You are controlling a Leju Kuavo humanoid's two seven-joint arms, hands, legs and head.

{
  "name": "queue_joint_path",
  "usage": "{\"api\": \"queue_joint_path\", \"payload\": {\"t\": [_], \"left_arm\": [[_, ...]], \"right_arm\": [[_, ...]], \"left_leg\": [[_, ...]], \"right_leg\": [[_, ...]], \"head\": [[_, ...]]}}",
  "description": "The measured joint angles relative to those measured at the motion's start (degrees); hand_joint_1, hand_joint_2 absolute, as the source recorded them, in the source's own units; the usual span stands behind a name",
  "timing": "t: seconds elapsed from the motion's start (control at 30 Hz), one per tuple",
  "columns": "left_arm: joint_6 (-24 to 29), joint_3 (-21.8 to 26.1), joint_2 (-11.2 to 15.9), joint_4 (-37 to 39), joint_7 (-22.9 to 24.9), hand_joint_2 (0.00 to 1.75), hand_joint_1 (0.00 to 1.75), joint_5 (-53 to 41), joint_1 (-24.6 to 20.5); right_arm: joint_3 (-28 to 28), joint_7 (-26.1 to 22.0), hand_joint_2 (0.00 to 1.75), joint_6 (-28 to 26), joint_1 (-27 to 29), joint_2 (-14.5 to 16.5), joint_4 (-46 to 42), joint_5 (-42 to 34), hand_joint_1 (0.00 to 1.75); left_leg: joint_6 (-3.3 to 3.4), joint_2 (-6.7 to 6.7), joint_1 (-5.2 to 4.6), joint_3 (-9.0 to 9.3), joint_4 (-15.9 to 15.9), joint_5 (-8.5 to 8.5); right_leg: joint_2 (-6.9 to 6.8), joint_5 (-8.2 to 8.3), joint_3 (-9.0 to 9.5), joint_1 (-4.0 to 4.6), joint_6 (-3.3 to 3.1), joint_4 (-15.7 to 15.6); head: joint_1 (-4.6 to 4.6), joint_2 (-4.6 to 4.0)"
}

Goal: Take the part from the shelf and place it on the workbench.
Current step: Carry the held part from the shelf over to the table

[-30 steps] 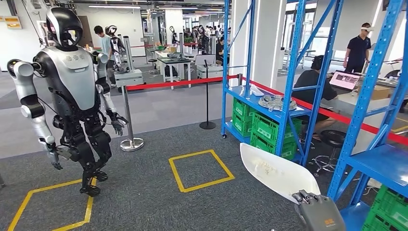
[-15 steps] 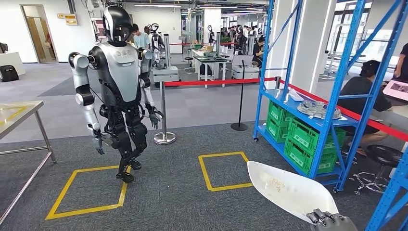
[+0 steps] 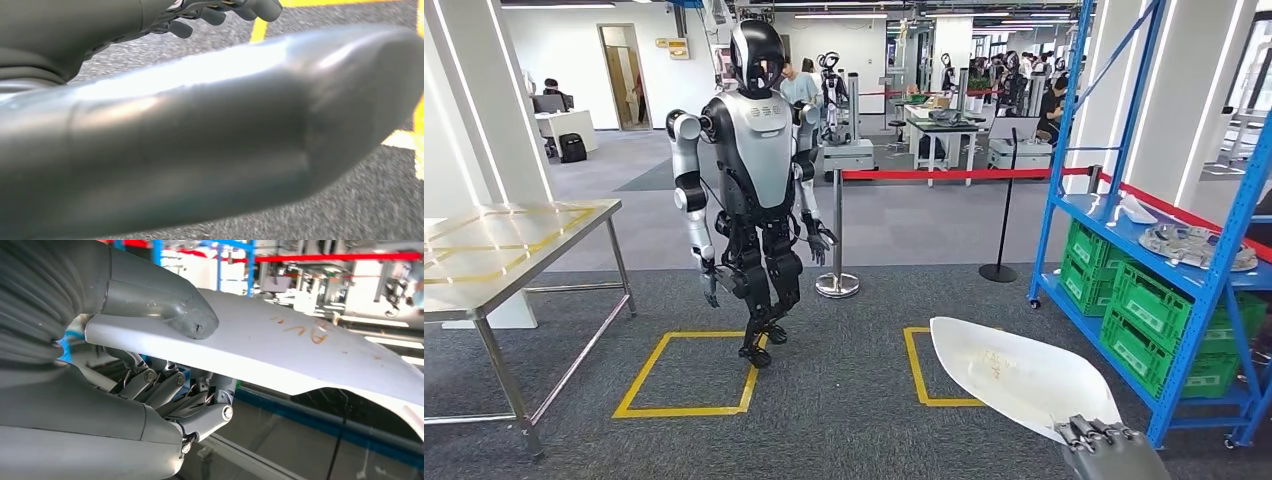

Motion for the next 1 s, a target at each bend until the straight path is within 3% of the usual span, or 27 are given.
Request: {"api": "queue_joint_path", "payload": {"t": [0.03, 0.1, 0.17, 0.2, 0.23, 0.27, 0.33, 0.4, 0.47, 0.5, 0.57, 0.63, 0.7, 0.73, 0.8, 0.87, 0.93, 1.0], "left_arm": [[0.3, 0.0, 0.2, 0.0, 0.3, 0.00, 0.00, -0.1, 0.0], [0.7, 0.0, 0.7, 0.0, 0.7, 0.00, 0.00, -0.2, -0.1], [1.2, 0.0, 1.3, 0.0, 0.1, 0.00, 0.00, 0.3, -0.1], [1.3, 0.1, 1.7, 0.0, -0.5, 0.00, 0.00, 0.9, 0.0], [1.3, 0.2, 2.1, -0.1, -1.3, 0.00, 0.00, 1.5, 0.1], [1.3, 0.3, 2.6, -0.1, -2.2, 0.00, 0.00, 2.1, 0.1], [1.3, 0.6, 3.3, -0.3, -3.7, 0.00, 0.00, 3.0, 0.1], [1.2, 1.0, 3.8, -0.5, -5.1, 0.00, 0.00, 4.0, 0.0], [0.9, 1.6, 4.3, -0.6, -6.2, 0.00, 0.00, 4.9, 0.0], [0.7, 1.9, 4.5, -0.6, -6.5, 0.00, 0.00, 5.3, 0.0], [0.5, 2.5, 4.7, -0.6, -6.6, 0.00, 0.00, 6.1, -0.2], [0.4, 3.0, 4.9, -0.6, -5.8, 0.00, 0.00, 6.5, -0.5], [0.4, 3.4, 4.9, -0.6, -4.7, 0.00, 0.00, 6.7, -0.7], [0.4, 3.6, 4.9, -0.6, -4.3, 0.00, 0.00, 6.9, -0.7], [0.4, 4.2, 4.8, -0.6, -3.9, 0.00, 0.00, 7.4, -0.7], [0.3, 4.7, 4.6, -0.6, -3.9, 0.00, 0.00, 7.8, -0.7], [0.1, 5.2, 4.6, -0.6, -4.3, 0.00, 0.00, 8.4, -0.7], [-0.2, 5.9, 4.7, -0.7, -4.7, 0.00, 0.00, 9.1, -0.6]], "right_arm": [[0.8, 0.0, 1.75, -0.3, -1.3, 0.9, 1.2, 0.2, 1.75], [2.1, -0.2, 1.75, -1.1, -3.6, 2.6, 3.6, 0.3, 1.75], [3.4, -0.7, 1.75, -1.9, -5.9, 4.2, 6.5, -0.5, 1.75], [4.3, -1.1, 1.75, -2.4, -7.3, 5.0, 8.2, -1.3, 1.75], [5.3, -1.5, 1.75, -3.0, -8.7, 5.6, 9.8, -2.1, 1.75], [6.2, -1.9, 1.75, -3.6, -10.0, 6.2, 11.3, -2.9, 1.75], [7.8, -2.5, 1.75, -4.8, -12.3, 7.2, 13.9, -4.2, 1.75], [8.8, -2.8, 1.75, -5.8, -14.2, 8.0, 16.0, -5.0, 1.75], [9.9, -2.8, 1.75, -6.4, -16.2, 8.9, 17.9, -5.5, 1.75], [10.3, -2.8, 1.75, -6.5, -17.1, 9.3, 18.5, -5.6, 1.75], [11.0, -2.6, 1.75, -6.5, -18.3, 9.7, 19.3, -5.6, 1.75], [11.4, -2.2, 1.75, -6.4, -18.9, 9.8, 19.9, -5.4, 1.75], [11.7, -1.7, 1.75, -6.1, -19.1, 9.8, 20.4, -5.0, 1.75], [11.8, -1.4, 1.75, -5.9, -19.1, 9.8, 20.5, -4.9, 1.75], [12.1, -0.7, 1.75, -5.3, -19.3, 9.8, 20.4, -4.6, 1.75], [12.2, -0.1, 1.75, -4.7, -19.5, 9.8, 19.8, -4.4, 1.75], [12.2, 0.3, 1.75, -4.0, -19.5, 9.7, 19.0, -4.4, 1.75], [12.2, 0.5, 1.75, -2.7, -19.6, 9.7, 18.1, -4.7, 1.75]], "left_leg": [[-0.30, 1.38, -0.05, -0.45, 1.1, -0.72], [-0.73, 4.79, -0.13, -2.93, 6.4, -3.90], [-1.00, 5.91, -0.08, -6.10, 13.1, -6.86], [-1.03, 6.04, -0.08, -6.76, 14.7, -7.07], [-1.02, 6.18, -0.09, -6.37, 14.2, -6.23], [-0.93, 6.56, -0.12, -4.92, 11.6, -4.58], [-0.37, 9.06, -0.49, -0.81, 3.9, -1.35], [0.50, 10.77, -0.88, 1.22, -0.3, -0.11], [1.20, 9.73, -0.94, 1.11, -0.8, 0.16], [1.49, 9.07, -0.82, 1.10, -1.0, 0.35], [2.06, 7.79, -0.35, 1.20, -1.3, 0.72], [2.32, 6.31, -0.09, 1.17, -1.4, 0.88], [2.37, 4.63, -0.07, 1.11, -1.2, 0.91], [2.36, 3.80, -0.07, 1.10, -1.1, 0.91], [2.24, 2.16, -0.04, 1.11, -0.8, 0.85], [1.75, 0.67, -0.08, 0.83, -0.5, 0.83], [0.94, -0.59, 0.06, 0.39, -0.6, 1.03], [0.15, -1.16, 0.23, -0.02, -0.8, 1.23]], "right_leg": [[-0.67, 0.17, 0.04, -0.05, -0.42, -0.2], [-2.28, 0.34, 0.02, 0.04, -1.09, -0.4], [-3.89, 0.35, -0.17, 0.21, -1.38, -0.3], [-4.66, 0.35, -0.23, 0.25, -1.40, -0.3], [-5.43, 0.33, -0.24, 0.26, -1.41, -0.3], [-6.23, 0.30, -0.18, 0.28, -1.39, -0.3], [-7.73, 0.12, 0.05, 0.48, -1.17, -0.2], [-9.02, -0.04, 0.20, 0.79, -0.71, -0.2], [-10.19, -0.05, 0.35, 0.95, -0.19, -0.4], [-10.01, -0.23, 0.38, 0.87, 0.13, -0.3], [-7.15, -2.02, -0.70, 0.63, 0.77, 2.5], [-3.76, -5.35, -4.25, 0.42, 1.22, 9.8], [-2.92, -6.76, -7.60, 0.39, 1.36, 15.8], [-2.82, -5.85, -7.94, 0.40, 1.30, 15.8], [-1.78, -1.59, -5.49, 0.36, 0.92, 9.4], [0.52, 1.07, -2.43, 0.28, 0.47, 2.2], [1.32, 1.09, -1.58, 0.41, 0.17, 0.1], [0.04, 1.40, -1.30, 0.36, -0.37, -0.4]], "head": [[-0.06, -0.01], [-0.19, 0.00], [-0.22, -0.01], [-0.22, -0.01], [-0.22, -0.01], [-0.23, 0.00], [-0.23, 0.00], [-0.20, -0.01], [-0.19, -0.01], [-0.20, -0.01], [-0.14, 0.00], [-0.04, 0.01], [0.03, 0.00], [0.05, 0.00], [0.09, -0.01], [0.12, 0.00], [0.11, 0.01], [0.10, 0.01]]}}
